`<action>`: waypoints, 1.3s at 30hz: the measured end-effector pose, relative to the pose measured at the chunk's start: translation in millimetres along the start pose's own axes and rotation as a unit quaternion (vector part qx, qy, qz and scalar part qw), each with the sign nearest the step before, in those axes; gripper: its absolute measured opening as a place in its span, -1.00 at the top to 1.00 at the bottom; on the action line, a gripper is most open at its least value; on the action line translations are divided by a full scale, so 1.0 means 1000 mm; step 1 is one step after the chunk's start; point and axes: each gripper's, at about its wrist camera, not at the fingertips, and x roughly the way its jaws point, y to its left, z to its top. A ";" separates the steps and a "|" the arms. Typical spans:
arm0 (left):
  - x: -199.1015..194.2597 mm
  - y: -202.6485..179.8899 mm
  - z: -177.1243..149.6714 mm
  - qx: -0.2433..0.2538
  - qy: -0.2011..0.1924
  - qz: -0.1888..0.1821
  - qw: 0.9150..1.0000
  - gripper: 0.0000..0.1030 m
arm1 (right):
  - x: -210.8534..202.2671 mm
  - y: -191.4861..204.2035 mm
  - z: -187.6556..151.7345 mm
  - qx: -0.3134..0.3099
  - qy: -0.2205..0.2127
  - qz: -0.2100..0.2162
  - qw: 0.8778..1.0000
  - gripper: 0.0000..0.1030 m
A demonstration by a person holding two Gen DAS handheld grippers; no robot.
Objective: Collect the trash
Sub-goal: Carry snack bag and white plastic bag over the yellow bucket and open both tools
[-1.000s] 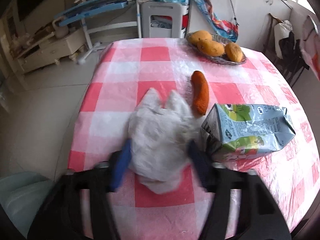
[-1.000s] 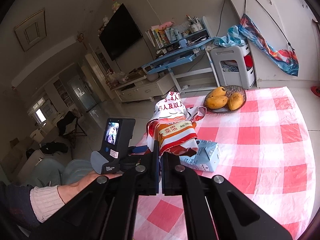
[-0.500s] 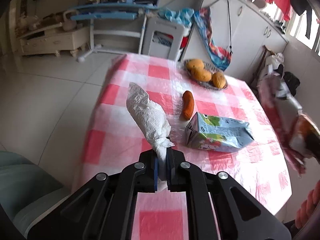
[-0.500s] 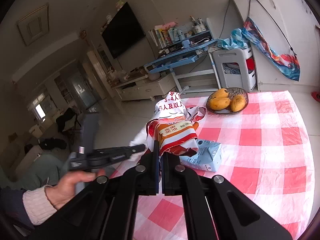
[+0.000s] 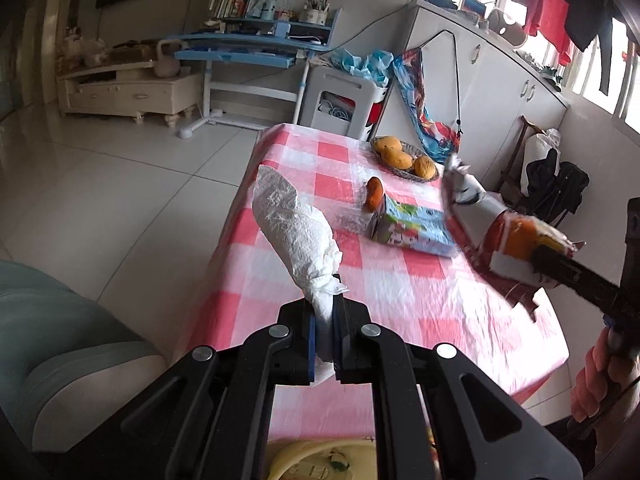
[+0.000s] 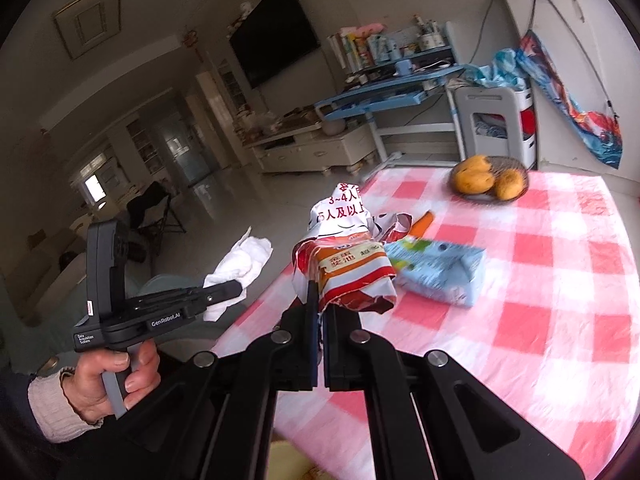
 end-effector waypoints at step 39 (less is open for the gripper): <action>-0.061 -0.023 -0.092 0.064 0.057 -0.012 0.996 0.87 | 0.013 0.100 -0.136 -0.084 0.212 0.002 0.974 0.35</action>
